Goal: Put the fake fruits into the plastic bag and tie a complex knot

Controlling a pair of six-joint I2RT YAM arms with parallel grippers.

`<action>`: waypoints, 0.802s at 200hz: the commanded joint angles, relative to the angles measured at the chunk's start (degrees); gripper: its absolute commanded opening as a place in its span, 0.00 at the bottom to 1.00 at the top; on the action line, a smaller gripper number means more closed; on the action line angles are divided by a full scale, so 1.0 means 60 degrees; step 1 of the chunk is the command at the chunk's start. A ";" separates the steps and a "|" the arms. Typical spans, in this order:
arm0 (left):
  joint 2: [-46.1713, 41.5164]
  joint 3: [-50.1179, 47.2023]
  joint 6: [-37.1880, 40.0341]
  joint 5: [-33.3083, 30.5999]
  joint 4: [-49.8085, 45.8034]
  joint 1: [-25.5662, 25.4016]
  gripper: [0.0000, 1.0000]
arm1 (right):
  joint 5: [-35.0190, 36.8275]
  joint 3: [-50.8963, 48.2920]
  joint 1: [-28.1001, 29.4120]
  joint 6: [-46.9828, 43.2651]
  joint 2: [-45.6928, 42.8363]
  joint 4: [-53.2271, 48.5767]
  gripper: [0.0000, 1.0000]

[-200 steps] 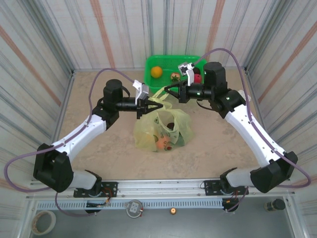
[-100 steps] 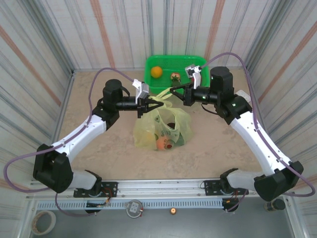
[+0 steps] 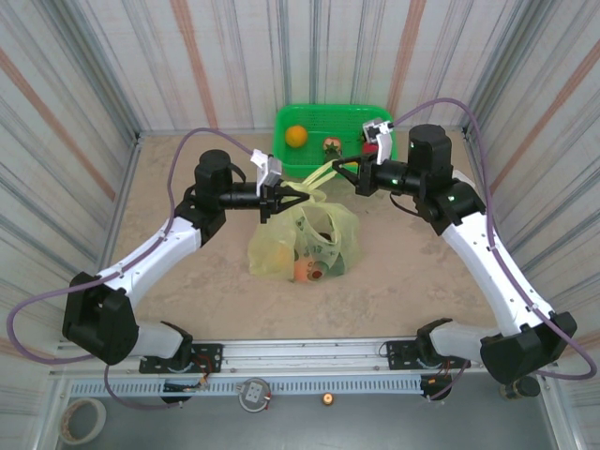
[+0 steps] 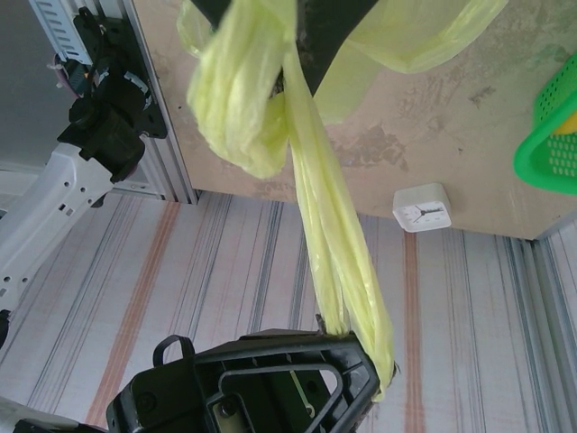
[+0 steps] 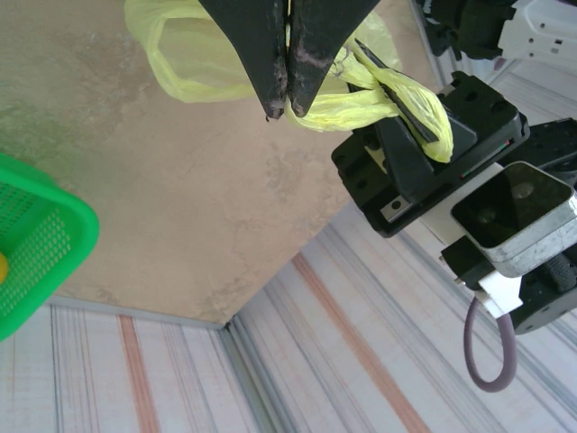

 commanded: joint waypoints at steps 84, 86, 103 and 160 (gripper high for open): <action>0.0152 -0.0237 -0.0961 -0.0166 0.0259 0.0439 0.00 | 0.1833 -0.2843 0.2289 -0.2033 -0.2761 0.1763 0.00; 0.0156 -0.0237 -0.0961 -0.0175 0.0261 0.0446 0.00 | 0.1886 -0.2944 0.2367 -0.2061 -0.2809 0.1822 0.00; 0.0124 -0.0262 -0.0977 -0.0298 0.0289 0.0483 0.00 | 0.2052 -0.3884 0.2817 -0.2060 -0.2994 0.2516 0.00; 0.0001 -0.0374 -0.1236 -0.0294 0.0590 0.0483 0.00 | 0.2456 -0.4543 0.3493 -0.2248 -0.0629 0.4459 0.00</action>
